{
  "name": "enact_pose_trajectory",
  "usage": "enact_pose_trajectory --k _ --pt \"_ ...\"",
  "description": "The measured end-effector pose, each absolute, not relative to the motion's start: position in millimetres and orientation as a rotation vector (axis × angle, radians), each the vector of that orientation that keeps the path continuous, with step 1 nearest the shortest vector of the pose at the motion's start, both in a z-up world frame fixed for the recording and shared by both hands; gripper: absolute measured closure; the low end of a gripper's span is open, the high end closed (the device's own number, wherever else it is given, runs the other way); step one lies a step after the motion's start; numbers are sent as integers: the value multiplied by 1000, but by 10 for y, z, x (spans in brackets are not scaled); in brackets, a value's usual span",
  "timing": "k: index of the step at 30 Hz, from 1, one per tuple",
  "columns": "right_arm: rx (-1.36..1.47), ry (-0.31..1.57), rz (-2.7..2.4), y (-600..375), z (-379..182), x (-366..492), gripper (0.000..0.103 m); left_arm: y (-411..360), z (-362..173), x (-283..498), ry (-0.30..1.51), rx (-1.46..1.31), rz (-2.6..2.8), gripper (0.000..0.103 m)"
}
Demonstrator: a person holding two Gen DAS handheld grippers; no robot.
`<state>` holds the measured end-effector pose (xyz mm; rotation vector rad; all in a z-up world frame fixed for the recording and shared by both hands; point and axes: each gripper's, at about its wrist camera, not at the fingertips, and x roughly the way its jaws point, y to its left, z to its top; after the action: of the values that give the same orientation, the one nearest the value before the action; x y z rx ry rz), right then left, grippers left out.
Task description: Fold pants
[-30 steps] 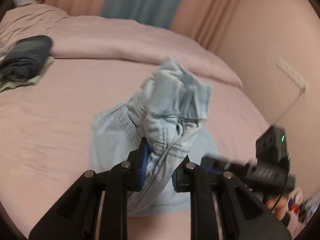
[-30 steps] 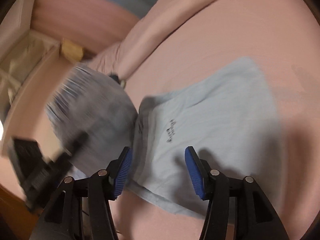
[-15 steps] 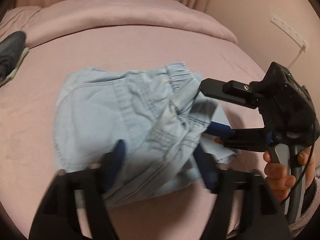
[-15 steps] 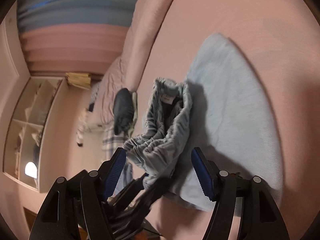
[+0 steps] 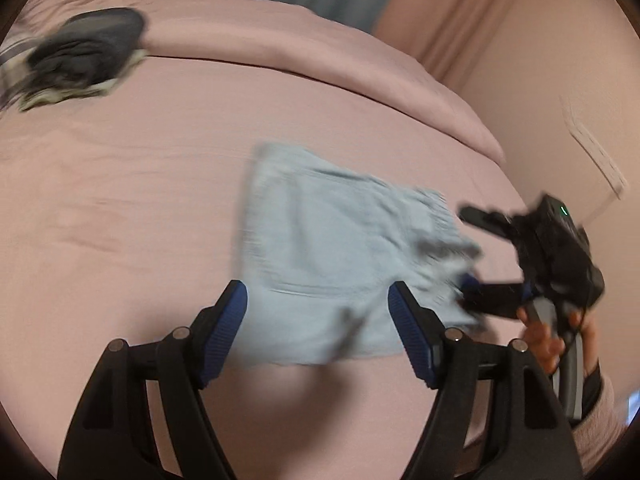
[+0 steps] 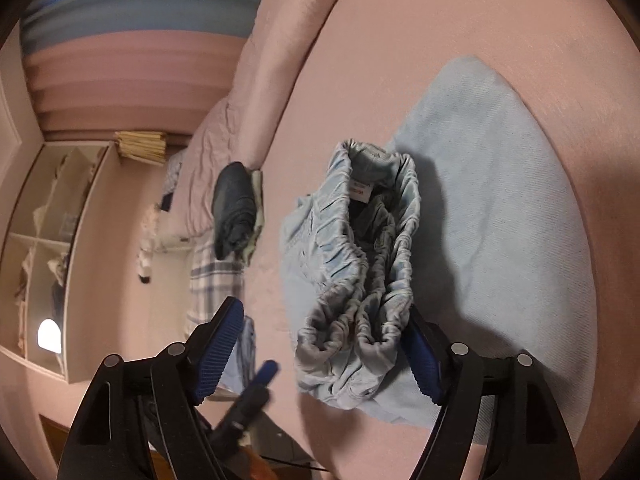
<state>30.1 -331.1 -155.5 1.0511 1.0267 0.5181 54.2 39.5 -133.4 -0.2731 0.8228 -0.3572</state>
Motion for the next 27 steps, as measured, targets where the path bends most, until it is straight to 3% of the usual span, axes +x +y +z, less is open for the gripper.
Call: enact_pose_trajectory --k 5,12,15,27 --pt "904 1060 450 -3129 -1482 363 27 562 -1380 550 842 -276 -270 30" --pt "645 1093 346 -2934 -1399 404 57 546 -1390 537 845 -257 -251 30" --pt "590 1081 329 -2935 -1367 379 63 551 -1412 540 849 -264 -250 30" --pt "514 990 330 -2857 -1096 320 68 543 -1448 522 865 -279 -247 30"
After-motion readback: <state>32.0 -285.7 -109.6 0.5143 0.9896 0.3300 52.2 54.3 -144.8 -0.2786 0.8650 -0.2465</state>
